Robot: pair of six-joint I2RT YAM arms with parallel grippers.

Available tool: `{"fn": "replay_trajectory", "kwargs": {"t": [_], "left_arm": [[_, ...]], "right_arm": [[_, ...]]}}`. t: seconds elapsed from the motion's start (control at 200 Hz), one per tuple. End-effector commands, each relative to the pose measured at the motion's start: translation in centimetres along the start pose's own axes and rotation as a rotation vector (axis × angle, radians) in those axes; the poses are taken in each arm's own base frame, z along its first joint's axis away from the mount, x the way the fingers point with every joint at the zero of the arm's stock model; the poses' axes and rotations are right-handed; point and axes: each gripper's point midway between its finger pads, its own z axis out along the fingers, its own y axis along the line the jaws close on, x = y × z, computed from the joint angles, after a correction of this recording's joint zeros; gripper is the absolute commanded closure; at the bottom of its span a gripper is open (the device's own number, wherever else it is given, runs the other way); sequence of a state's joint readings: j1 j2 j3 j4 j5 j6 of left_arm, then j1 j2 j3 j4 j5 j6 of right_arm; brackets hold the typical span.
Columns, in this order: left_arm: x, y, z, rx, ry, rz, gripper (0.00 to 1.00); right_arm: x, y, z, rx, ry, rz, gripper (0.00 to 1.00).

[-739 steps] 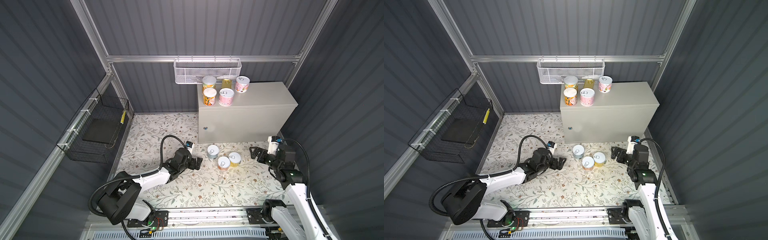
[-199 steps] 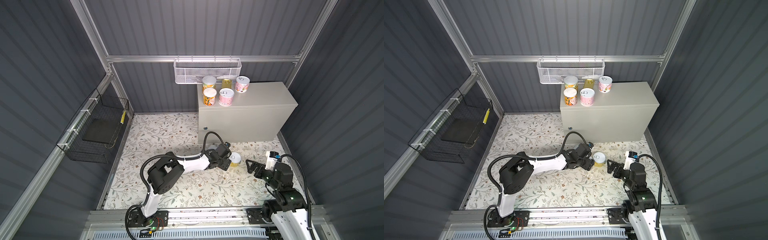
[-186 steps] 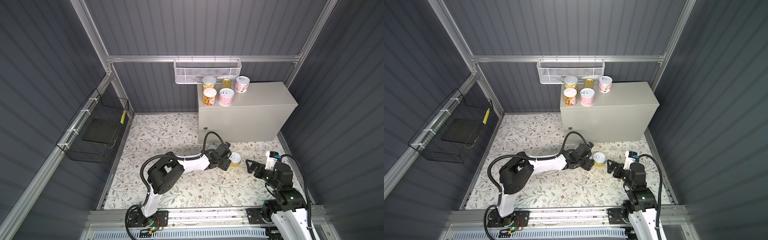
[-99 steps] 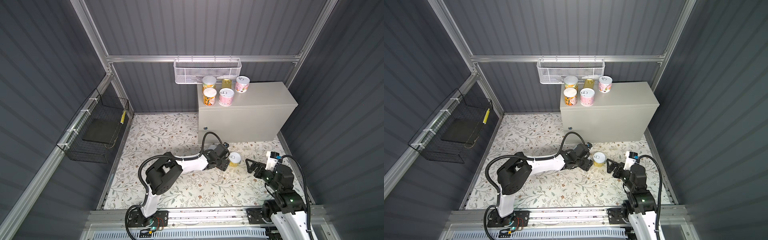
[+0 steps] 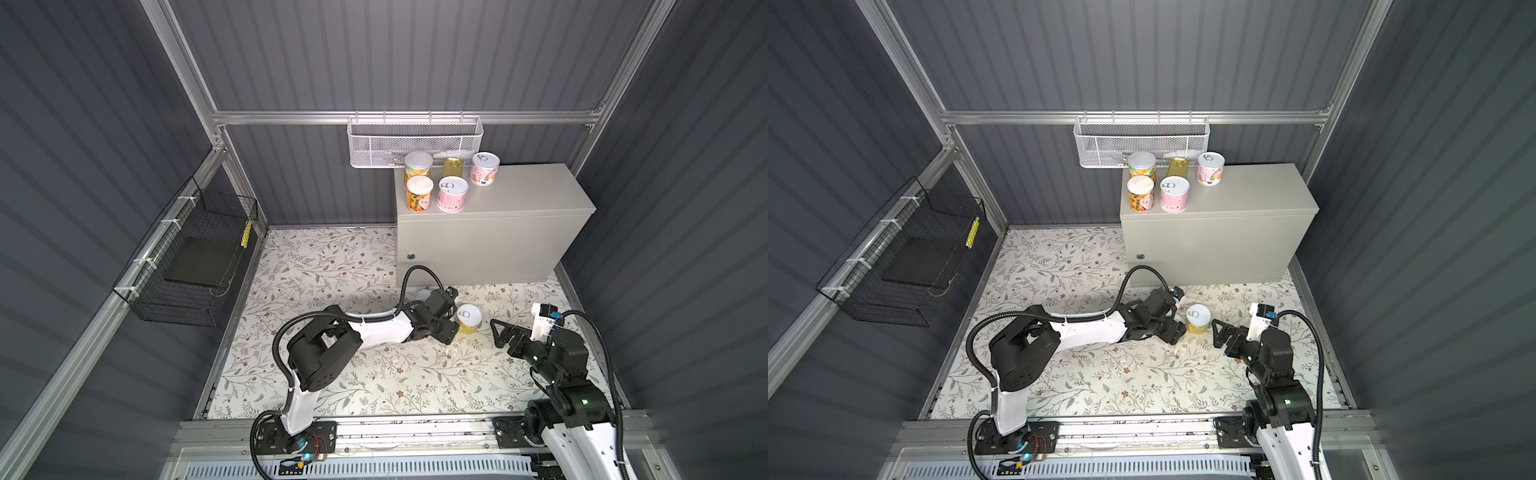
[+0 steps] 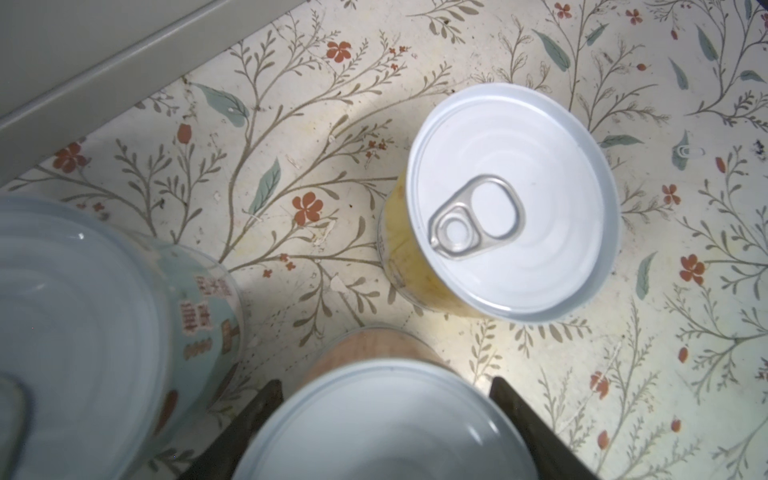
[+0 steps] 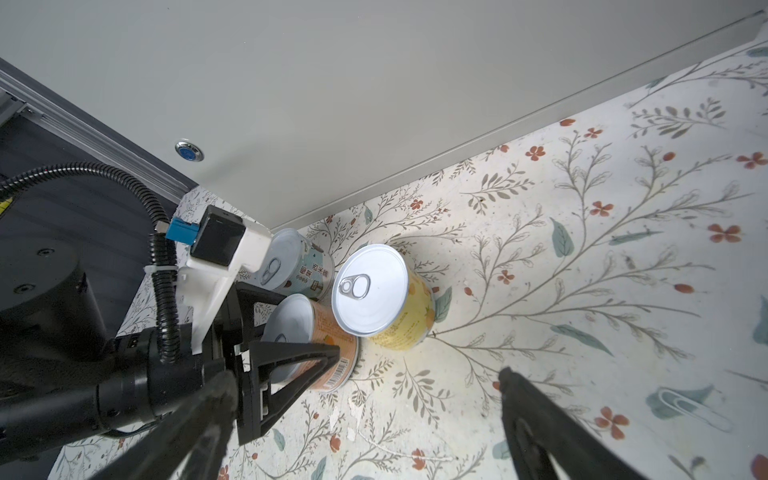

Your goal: Place and organize the canned foods onto the counter

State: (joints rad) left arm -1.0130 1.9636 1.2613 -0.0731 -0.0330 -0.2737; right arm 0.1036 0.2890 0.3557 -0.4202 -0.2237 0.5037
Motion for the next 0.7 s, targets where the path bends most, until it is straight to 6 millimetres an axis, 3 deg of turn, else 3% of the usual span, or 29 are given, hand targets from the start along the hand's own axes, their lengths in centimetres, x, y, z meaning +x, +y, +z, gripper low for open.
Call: {"fn": "replay_trajectory", "kwargs": {"t": [0.0,0.16,0.695], "left_arm": [[-3.0,-1.2,-2.5,0.046,-0.104,-0.013,0.52],[-2.7,-0.8,-3.3,0.038,-0.129,-0.007,0.52],[-1.8,1.2,-8.5,-0.033,-0.208,-0.073,0.54]], "right_arm": [[-0.8,1.0,-0.7,-0.01,-0.012,-0.012,0.01],[-0.9,0.7,-1.3,0.075,0.02,-0.095,0.01],[-1.1,5.5,-0.4,-0.016,0.056,-0.2,0.01]]}}
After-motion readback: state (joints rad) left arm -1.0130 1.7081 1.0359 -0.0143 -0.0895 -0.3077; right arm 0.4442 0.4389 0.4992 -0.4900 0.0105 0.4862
